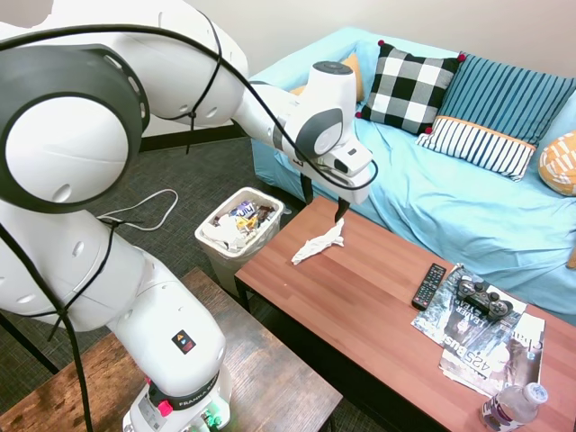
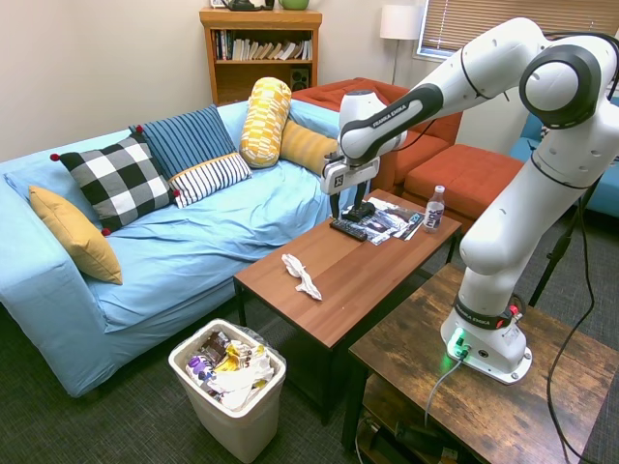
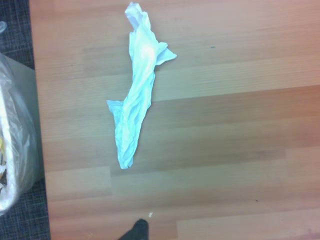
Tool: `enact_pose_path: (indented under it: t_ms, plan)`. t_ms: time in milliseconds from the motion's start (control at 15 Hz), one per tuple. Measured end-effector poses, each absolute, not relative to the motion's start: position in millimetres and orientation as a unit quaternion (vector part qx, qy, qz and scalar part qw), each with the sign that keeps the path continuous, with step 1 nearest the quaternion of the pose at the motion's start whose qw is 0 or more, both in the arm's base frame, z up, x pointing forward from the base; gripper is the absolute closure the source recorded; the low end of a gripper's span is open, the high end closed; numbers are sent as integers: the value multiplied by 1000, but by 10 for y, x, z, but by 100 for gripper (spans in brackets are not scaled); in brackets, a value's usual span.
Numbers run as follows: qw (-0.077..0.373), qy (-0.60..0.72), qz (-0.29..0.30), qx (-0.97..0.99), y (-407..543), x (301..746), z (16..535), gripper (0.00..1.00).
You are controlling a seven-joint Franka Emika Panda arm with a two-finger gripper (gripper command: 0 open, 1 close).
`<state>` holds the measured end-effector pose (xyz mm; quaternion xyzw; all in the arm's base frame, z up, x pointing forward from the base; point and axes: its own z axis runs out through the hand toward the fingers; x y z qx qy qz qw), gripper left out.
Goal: Throw the tissue in the trash bin
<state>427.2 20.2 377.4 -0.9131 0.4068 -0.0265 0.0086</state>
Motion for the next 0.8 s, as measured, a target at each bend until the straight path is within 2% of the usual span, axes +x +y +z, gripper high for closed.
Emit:
enact_pose_path:
  t_ms: [333,800]
  plan:
    - [14,409,-27,-912,290,4386,3609,0]
    - [5,453,3,-892,676,5001,2418,0]
